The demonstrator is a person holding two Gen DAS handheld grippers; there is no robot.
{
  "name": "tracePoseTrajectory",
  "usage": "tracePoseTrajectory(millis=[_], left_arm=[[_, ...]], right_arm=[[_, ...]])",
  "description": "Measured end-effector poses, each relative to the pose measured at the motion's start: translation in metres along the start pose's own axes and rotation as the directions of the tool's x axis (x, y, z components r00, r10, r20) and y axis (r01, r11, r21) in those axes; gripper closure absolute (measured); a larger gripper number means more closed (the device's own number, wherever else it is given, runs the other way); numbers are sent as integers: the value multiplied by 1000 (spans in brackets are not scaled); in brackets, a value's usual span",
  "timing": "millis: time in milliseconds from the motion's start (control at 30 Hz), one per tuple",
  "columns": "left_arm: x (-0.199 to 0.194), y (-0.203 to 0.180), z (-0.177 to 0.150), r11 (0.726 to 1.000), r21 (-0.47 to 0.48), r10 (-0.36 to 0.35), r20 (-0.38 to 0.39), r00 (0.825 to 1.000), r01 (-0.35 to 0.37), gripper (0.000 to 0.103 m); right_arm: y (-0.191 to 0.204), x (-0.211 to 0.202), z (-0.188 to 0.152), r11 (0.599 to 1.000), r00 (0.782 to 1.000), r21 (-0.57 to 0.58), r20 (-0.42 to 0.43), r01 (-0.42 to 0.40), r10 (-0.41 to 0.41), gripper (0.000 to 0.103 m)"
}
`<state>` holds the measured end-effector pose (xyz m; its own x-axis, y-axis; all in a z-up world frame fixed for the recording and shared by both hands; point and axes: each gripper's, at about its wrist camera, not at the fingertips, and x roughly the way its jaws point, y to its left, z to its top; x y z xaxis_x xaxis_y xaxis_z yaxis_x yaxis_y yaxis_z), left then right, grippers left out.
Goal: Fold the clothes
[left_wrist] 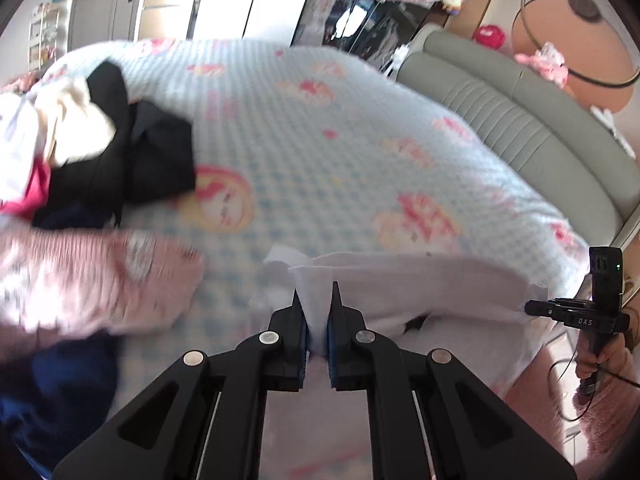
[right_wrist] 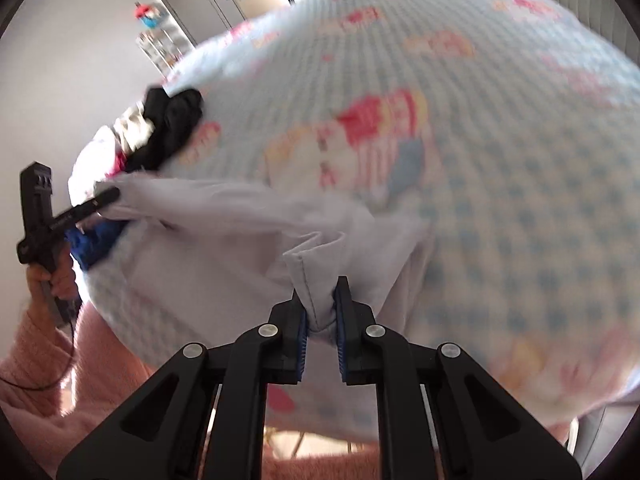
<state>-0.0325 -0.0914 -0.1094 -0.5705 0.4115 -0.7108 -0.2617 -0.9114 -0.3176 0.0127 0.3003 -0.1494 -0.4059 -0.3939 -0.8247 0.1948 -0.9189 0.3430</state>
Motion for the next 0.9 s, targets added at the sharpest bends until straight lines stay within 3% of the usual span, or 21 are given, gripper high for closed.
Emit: tracePoseTrajectory(millis=[67, 167, 233, 300, 400, 500, 600, 733, 867, 900], left_arm=[[9, 10, -16, 1000, -17, 6, -52, 999, -7, 95], [3, 15, -29, 999, -42, -25, -50, 998, 23, 92], [-3, 18, -37, 997, -63, -54, -39, 998, 51, 85], [-26, 31, -43, 974, -135, -171, 80, 982, 181, 59], [-43, 52, -42, 951, -213, -190, 168, 967, 224, 57], [-35, 58, -38, 948, -242, -175, 138, 975, 205, 57], [-13, 44, -38, 959, -207, -185, 50, 982, 191, 57], [17, 30, -50, 973, -204, -128, -100, 987, 105, 57], [18, 40, -66, 942, -304, -182, -97, 979, 145, 57], [17, 39, -69, 942, -301, -186, -98, 978, 149, 57]], right_arm=[[-3, 5, -12, 1000, 1000, 23, -25, 1, -1, 92], [-5, 6, -26, 999, 999, 41, -46, 20, -18, 91], [-3, -1, -28, 998, 998, 35, -41, 51, -50, 88], [-11, -11, -31, 993, 994, 62, -35, 102, -100, 86], [-24, -27, -31, 988, 996, 124, -14, 93, -92, 80], [-20, -39, -24, 986, 994, 127, 18, 109, -112, 75], [-1, -50, -19, 992, 994, 97, 60, 85, -91, 72], [1, -59, -18, 987, 987, 109, 94, 118, -128, 71], [-15, -50, -18, 973, 984, 174, 76, 149, -164, 66], [-21, -39, -20, 963, 980, 184, 16, 194, -200, 66]])
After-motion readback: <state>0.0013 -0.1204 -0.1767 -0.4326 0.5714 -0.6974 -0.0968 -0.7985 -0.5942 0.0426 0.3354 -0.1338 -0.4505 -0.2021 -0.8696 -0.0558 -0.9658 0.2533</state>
